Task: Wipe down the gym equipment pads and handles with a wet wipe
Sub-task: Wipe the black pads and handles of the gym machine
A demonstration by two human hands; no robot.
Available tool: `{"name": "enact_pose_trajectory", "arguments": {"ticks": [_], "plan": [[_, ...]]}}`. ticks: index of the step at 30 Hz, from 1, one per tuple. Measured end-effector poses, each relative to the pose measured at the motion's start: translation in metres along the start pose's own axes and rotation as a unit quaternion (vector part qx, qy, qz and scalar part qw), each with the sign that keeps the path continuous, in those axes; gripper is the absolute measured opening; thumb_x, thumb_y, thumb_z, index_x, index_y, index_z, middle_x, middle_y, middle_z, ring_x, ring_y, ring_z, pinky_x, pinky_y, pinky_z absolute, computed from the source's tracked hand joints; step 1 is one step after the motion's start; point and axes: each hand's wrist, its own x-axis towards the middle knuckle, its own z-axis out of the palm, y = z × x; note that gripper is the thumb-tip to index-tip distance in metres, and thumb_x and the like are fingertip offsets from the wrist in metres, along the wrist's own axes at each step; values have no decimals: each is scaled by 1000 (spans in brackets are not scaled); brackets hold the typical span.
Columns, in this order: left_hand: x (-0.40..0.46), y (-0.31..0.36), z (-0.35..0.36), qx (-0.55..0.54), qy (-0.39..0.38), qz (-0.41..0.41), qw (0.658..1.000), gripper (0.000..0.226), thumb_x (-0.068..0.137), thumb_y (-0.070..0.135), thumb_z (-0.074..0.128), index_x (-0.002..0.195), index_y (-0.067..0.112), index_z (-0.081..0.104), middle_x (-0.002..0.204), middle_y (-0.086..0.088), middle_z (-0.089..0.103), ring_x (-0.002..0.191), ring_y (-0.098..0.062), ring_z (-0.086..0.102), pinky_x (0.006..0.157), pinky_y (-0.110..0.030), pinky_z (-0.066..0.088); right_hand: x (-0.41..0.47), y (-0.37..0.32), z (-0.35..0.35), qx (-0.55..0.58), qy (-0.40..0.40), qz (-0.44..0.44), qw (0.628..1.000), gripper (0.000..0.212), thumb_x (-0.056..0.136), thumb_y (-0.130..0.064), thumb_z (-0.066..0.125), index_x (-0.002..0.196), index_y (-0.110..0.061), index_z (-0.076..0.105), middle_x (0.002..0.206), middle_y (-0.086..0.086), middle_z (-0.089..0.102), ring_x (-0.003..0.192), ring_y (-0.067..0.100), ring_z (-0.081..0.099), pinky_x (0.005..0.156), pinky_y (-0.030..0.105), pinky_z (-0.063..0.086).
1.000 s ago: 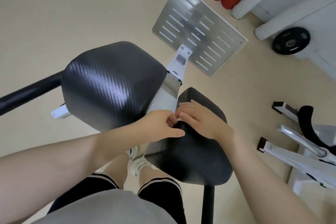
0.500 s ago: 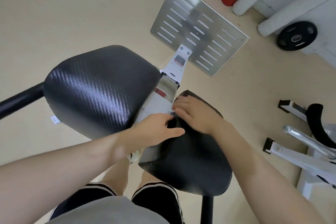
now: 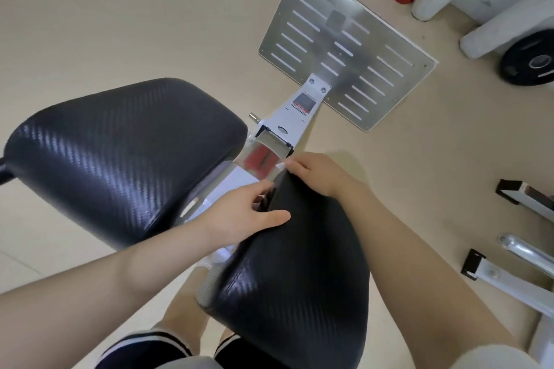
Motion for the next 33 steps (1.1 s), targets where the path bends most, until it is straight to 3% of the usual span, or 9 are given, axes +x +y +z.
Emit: {"name": "enact_pose_trajectory", "arguments": {"ticks": [3,6,9,11,14,18,21,27,33], "plan": [[16,8,-3,-5,-53,-6,999,37,82,24,70,107,46,55,110,15,67,101,-3,63,92,-22,49,-6,23,-1,128,12,51,990,30,97,-37,41,109,-21,64,104,-18,60,103,7,51,82,19,35],[33,18,-8,37,-109,-11,993,51,81,21,71,122,40,48,120,19,60,112,-1,57,87,-9,43,-19,44,6,103,68,64,990,30,97,-35,41,114,-25,64,112,-4,64,105,15,54,86,26,38],[52,31,-6,146,-84,-22,985,77,75,41,73,140,21,37,135,16,45,125,-5,41,95,-13,32,-32,60,6,78,107,88,987,28,95,-22,43,74,-18,60,73,-4,55,82,20,49,66,26,35],[60,40,-3,149,-67,-20,986,69,78,34,73,137,18,41,124,15,49,117,-4,43,88,-11,30,-38,64,3,28,116,111,987,35,93,-16,43,58,-18,44,61,-4,43,74,23,44,57,26,31],[71,46,5,165,-83,-17,983,59,73,34,73,127,22,54,119,9,60,113,-11,54,93,-23,42,-37,65,4,-23,127,107,986,23,92,-13,43,88,-13,66,95,8,63,97,31,55,80,34,43],[82,45,6,219,-90,-18,971,56,77,31,73,128,19,53,120,3,60,111,-15,56,97,-29,45,-28,60,7,8,190,111,975,38,97,-17,41,132,-24,52,131,7,57,120,28,49,98,36,40],[83,47,4,219,-102,-19,970,66,67,41,72,127,20,54,119,4,61,111,-13,56,97,-30,46,-14,55,0,5,189,90,978,36,97,-16,43,128,-26,56,125,8,62,115,29,53,93,37,44],[85,47,4,196,-113,1,974,43,82,19,69,123,18,57,115,2,64,106,-13,59,85,-17,47,-12,50,-10,91,74,9,993,28,96,-11,48,118,-13,65,123,5,64,113,19,56,83,13,33],[84,49,6,201,-104,-17,974,45,80,22,71,122,16,56,114,1,63,104,-15,59,87,-22,46,-66,94,1,94,106,123,982,35,95,-8,42,119,-19,64,125,0,63,118,16,53,89,15,33]]}}
